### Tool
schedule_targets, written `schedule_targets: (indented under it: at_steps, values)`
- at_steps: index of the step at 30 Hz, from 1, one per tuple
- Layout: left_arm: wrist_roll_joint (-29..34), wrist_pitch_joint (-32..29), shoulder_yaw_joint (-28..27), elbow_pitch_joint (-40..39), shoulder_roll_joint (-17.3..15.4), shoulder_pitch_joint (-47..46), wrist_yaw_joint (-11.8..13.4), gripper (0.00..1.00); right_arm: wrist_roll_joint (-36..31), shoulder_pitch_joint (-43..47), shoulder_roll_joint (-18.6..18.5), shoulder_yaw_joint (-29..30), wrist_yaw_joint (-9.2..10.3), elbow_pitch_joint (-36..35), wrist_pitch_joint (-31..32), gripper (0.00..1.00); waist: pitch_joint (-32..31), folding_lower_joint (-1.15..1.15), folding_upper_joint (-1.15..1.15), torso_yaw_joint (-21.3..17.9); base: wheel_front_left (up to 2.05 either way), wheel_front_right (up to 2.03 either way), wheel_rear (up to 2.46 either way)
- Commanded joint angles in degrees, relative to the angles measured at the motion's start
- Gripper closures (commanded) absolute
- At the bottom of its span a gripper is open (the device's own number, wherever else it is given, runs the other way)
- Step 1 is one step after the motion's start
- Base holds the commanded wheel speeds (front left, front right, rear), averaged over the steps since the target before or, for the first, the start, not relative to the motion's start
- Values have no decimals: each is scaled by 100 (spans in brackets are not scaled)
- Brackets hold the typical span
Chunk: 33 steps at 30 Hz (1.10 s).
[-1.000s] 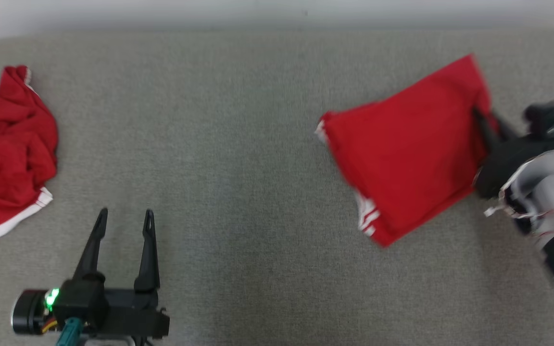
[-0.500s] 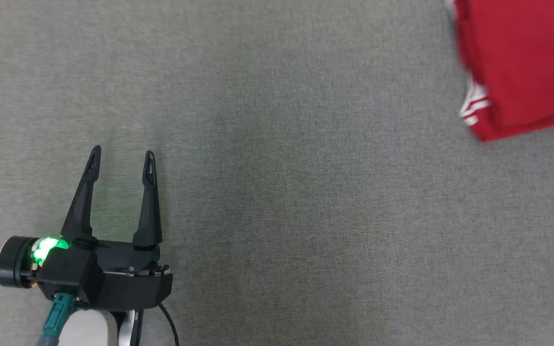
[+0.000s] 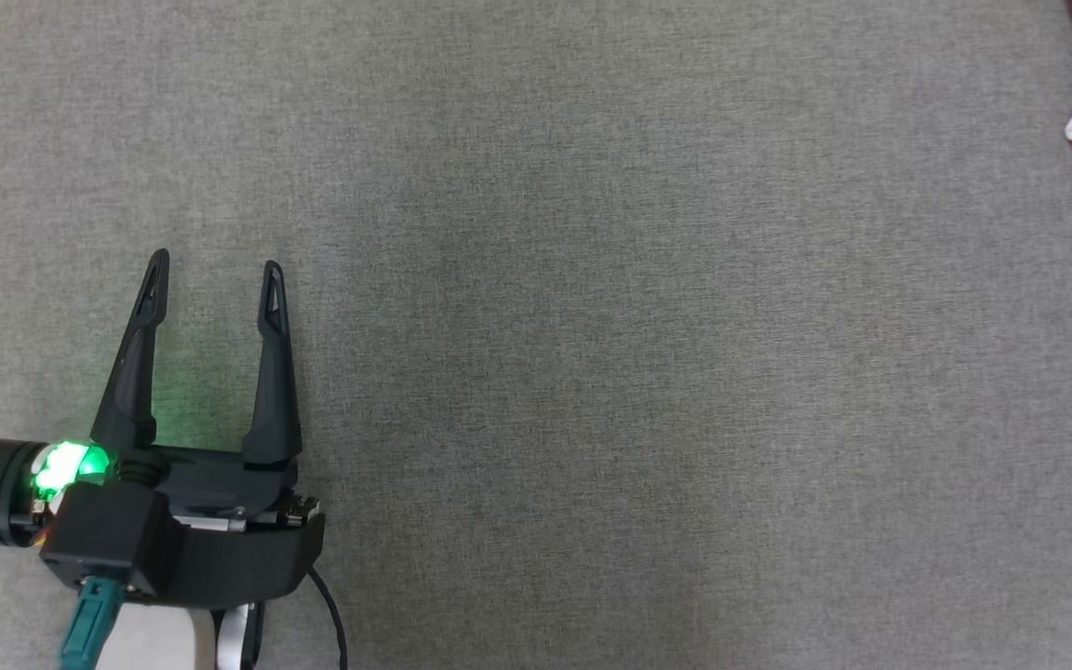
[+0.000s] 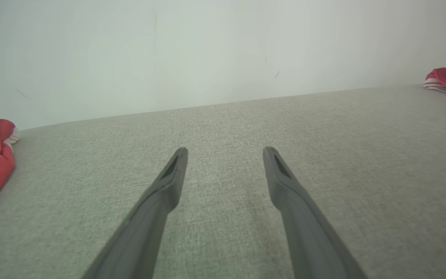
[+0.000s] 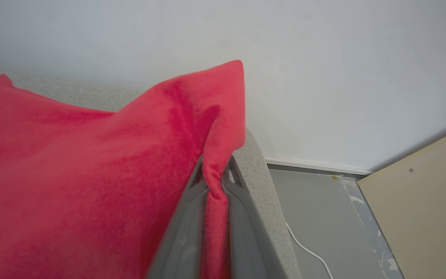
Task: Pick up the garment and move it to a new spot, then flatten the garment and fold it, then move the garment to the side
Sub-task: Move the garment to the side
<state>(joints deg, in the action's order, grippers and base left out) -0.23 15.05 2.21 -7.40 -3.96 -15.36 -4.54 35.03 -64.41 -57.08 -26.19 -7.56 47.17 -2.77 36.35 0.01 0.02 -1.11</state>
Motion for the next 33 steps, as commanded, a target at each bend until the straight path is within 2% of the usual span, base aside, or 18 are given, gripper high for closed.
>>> schedule_targets:
  at_steps: [1,2,3,4,9,18,27,33]
  values:
    - [15,18,-1,-27,-25,-28,16,0,-9,-69,-47,40,16,16,-8,100,45,-1,-2,49,0,0,0]
    - [12,18,0,-31,-31,-23,25,0,-21,-76,-43,44,16,26,11,100,51,-1,-2,51,0,0,0]
    - [9,18,-5,-33,-35,-21,32,0,-35,-87,-34,46,16,33,15,73,56,-1,-2,50,0,0,0]
    - [7,18,-9,-31,-37,-17,42,0,-56,-97,-19,56,16,39,1,0,58,-1,-2,44,0,0,0]
    - [-18,19,-41,54,-57,15,80,0,-174,-32,135,201,17,126,-245,0,-89,-1,-2,6,0,0,0]
    - [-143,18,-189,300,-46,348,135,0,-349,255,492,235,17,-67,-720,0,-932,-1,-2,14,0,0,0]
    - [-290,19,-506,656,-47,1074,143,0,-420,937,1462,334,17,-506,-1060,0,-2091,-1,-2,0,0,0,0]
    - [-324,19,-662,828,-51,1553,108,0,-514,1963,2185,640,17,-924,-1202,0,-2778,-1,-2,31,0,0,0]
